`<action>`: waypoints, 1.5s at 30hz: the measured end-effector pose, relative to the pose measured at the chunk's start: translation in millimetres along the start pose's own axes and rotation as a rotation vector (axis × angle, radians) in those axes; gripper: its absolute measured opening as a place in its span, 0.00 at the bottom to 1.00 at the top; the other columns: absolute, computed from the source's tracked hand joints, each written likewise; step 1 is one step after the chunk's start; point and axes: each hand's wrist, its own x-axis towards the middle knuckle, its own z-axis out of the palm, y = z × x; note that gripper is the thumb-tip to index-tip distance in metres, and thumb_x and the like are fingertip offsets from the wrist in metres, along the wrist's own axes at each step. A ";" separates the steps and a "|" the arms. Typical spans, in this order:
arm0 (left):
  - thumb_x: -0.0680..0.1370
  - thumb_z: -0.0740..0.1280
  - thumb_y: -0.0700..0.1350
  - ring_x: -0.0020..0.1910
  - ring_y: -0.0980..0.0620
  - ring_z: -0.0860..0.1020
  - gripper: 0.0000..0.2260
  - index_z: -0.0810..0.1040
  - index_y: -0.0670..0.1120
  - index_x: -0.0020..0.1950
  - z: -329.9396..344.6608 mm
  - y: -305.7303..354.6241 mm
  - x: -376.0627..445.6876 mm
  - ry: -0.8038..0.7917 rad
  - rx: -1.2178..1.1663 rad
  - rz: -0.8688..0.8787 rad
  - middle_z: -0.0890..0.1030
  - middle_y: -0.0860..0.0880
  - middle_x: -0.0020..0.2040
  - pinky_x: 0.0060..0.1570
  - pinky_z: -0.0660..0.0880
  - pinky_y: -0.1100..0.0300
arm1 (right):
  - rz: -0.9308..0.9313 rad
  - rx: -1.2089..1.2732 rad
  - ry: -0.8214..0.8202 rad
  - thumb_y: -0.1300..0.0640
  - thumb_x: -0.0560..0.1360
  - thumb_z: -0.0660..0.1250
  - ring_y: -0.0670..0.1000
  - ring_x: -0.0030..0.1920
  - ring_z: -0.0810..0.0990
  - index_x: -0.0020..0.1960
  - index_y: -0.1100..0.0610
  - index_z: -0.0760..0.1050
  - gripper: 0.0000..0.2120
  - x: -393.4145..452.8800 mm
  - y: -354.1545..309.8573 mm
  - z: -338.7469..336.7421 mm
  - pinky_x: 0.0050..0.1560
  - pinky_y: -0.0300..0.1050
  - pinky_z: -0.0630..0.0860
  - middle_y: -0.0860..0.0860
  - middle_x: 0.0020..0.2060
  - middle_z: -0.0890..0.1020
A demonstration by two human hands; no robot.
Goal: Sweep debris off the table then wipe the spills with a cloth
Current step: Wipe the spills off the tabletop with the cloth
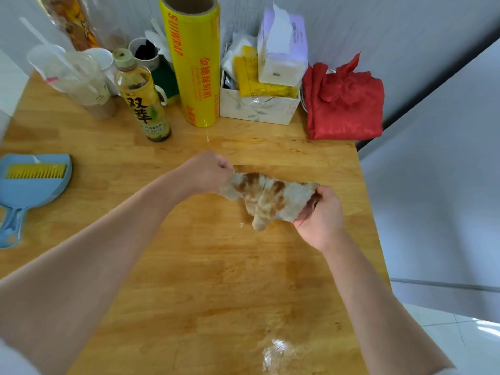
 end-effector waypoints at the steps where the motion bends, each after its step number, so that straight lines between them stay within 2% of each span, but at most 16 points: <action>1: 0.79 0.63 0.47 0.39 0.56 0.77 0.09 0.81 0.55 0.42 -0.8 1.6 0.1 0.011 0.030 0.018 0.81 0.55 0.42 0.34 0.70 0.61 | 0.027 0.014 -0.031 0.51 0.82 0.53 0.52 0.42 0.86 0.52 0.59 0.77 0.17 -1.1 0.3 1.2 0.41 0.47 0.82 0.55 0.43 0.86; 4: 0.78 0.66 0.46 0.39 0.58 0.74 0.07 0.80 0.56 0.45 3.1 6.3 1.6 0.110 0.235 0.097 0.78 0.56 0.51 0.32 0.68 0.63 | 0.108 0.036 -0.098 0.48 0.81 0.56 0.57 0.54 0.85 0.51 0.60 0.83 0.21 -2.2 2.6 6.5 0.52 0.54 0.81 0.58 0.53 0.85; 8: 0.79 0.64 0.46 0.35 0.52 0.79 0.07 0.76 0.57 0.55 14.2 11.8 1.8 0.228 0.177 0.148 0.80 0.53 0.45 0.27 0.73 0.59 | 0.180 0.044 -0.181 0.46 0.81 0.54 0.59 0.58 0.83 0.48 0.61 0.85 0.25 -4.1 7.4 18.4 0.57 0.57 0.79 0.59 0.56 0.84; 12: 0.78 0.64 0.57 0.54 0.49 0.83 0.17 0.75 0.50 0.63 19.5 16.3 -3.3 -0.186 -0.478 0.032 0.84 0.50 0.55 0.58 0.79 0.49 | 0.163 0.147 -0.251 0.47 0.82 0.51 0.52 0.47 0.86 0.39 0.58 0.85 0.28 -4.3 9.0 22.7 0.58 0.52 0.79 0.53 0.41 0.86; 14: 0.75 0.68 0.61 0.58 0.48 0.82 0.25 0.76 0.47 0.65 23.8 15.9 -7.4 -0.406 -0.610 0.049 0.83 0.48 0.58 0.61 0.76 0.49 | 0.140 0.153 -0.254 0.48 0.80 0.53 0.52 0.48 0.85 0.43 0.60 0.84 0.25 -5.2 11.1 23.5 0.63 0.52 0.76 0.54 0.44 0.85; 17: 0.74 0.74 0.53 0.55 0.46 0.83 0.18 0.78 0.47 0.60 33.2 18.2 -5.9 -0.380 -0.557 0.054 0.85 0.47 0.54 0.56 0.78 0.49 | 0.065 0.069 -0.273 0.49 0.76 0.59 0.58 0.64 0.78 0.62 0.61 0.76 0.21 -6.8 9.2 20.4 0.68 0.55 0.70 0.60 0.64 0.78; 21: 0.79 0.69 0.46 0.54 0.43 0.83 0.09 0.78 0.46 0.58 38.4 26.7 -3.1 -0.318 -0.574 0.055 0.84 0.43 0.55 0.56 0.79 0.46 | -0.275 -0.234 -0.008 0.43 0.79 0.59 0.52 0.41 0.81 0.51 0.57 0.76 0.18 -1.4 7.4 1.8 0.45 0.52 0.74 0.55 0.41 0.80; 23: 0.79 0.68 0.46 0.55 0.44 0.82 0.10 0.78 0.45 0.60 40.1 33.6 -3.2 -0.364 -0.600 0.074 0.84 0.44 0.56 0.55 0.79 0.49 | -0.440 -0.435 0.088 0.34 0.74 0.62 0.46 0.48 0.81 0.59 0.55 0.74 0.26 -1.3 4.1 -7.5 0.60 0.52 0.74 0.47 0.45 0.82; 25: 0.80 0.68 0.46 0.57 0.43 0.82 0.12 0.77 0.44 0.62 43.9 43.1 -0.3 -0.405 -0.623 0.079 0.83 0.43 0.57 0.58 0.78 0.48 | -0.340 -0.550 -0.101 0.33 0.69 0.68 0.43 0.53 0.78 0.67 0.59 0.68 0.38 -2.7 4.0 -12.4 0.72 0.47 0.67 0.44 0.48 0.82; 27: 0.80 0.68 0.45 0.56 0.44 0.82 0.12 0.76 0.43 0.63 49.9 51.3 5.0 -0.447 -0.672 0.072 0.83 0.43 0.58 0.57 0.79 0.48 | -0.200 -0.548 -0.214 0.41 0.69 0.75 0.48 0.58 0.80 0.66 0.62 0.70 0.36 -2.3 5.8 -15.0 0.70 0.48 0.70 0.48 0.53 0.84; 30: 0.79 0.69 0.45 0.56 0.48 0.83 0.14 0.75 0.46 0.64 60.2 59.7 17.7 -0.385 -0.506 0.120 0.83 0.47 0.58 0.59 0.79 0.49 | -0.234 -0.541 -0.089 0.58 0.72 0.75 0.55 0.48 0.84 0.41 0.59 0.75 0.09 4.8 1.4 -21.2 0.51 0.51 0.78 0.56 0.44 0.84; 34: 0.79 0.69 0.51 0.60 0.56 0.76 0.17 0.74 0.56 0.67 57.9 55.3 43.9 -0.171 -0.202 0.169 0.77 0.55 0.65 0.52 0.75 0.61 | -0.546 -0.580 0.311 0.65 0.74 0.67 0.54 0.28 0.79 0.34 0.51 0.62 0.18 7.9 -41.0 -36.4 0.21 0.41 0.71 0.48 0.31 0.77; 36: 0.81 0.65 0.52 0.66 0.54 0.72 0.15 0.74 0.58 0.68 51.6 47.7 61.0 -0.062 0.013 0.183 0.71 0.55 0.71 0.53 0.69 0.62 | -0.791 -0.705 0.484 0.63 0.71 0.64 0.52 0.25 0.78 0.34 0.49 0.58 0.17 13.0 -67.6 -49.5 0.22 0.41 0.73 0.46 0.29 0.69; 39: 0.82 0.61 0.50 0.72 0.46 0.67 0.16 0.72 0.56 0.71 44.4 39.7 88.8 -0.021 0.315 0.175 0.67 0.49 0.75 0.60 0.65 0.58 | -0.899 -1.287 0.713 0.61 0.71 0.61 0.49 0.40 0.69 0.36 0.53 0.61 0.10 40.4 -89.7 -70.7 0.40 0.52 0.75 0.54 0.37 0.72; 42: 0.81 0.62 0.51 0.76 0.39 0.58 0.25 0.61 0.58 0.78 43.0 35.0 107.5 -0.054 0.575 0.152 0.60 0.43 0.78 0.72 0.61 0.47 | -0.662 -1.632 0.684 0.60 0.75 0.61 0.54 0.45 0.74 0.43 0.56 0.70 0.02 66.6 -72.6 -70.7 0.47 0.51 0.75 0.58 0.50 0.77; 45: 0.76 0.69 0.59 0.78 0.34 0.44 0.38 0.50 0.63 0.79 44.2 39.6 118.0 -0.031 0.628 0.106 0.46 0.43 0.81 0.73 0.56 0.37 | -0.680 -1.625 0.457 0.57 0.78 0.60 0.51 0.36 0.81 0.40 0.55 0.71 0.08 79.7 -39.2 -50.6 0.37 0.48 0.79 0.53 0.51 0.77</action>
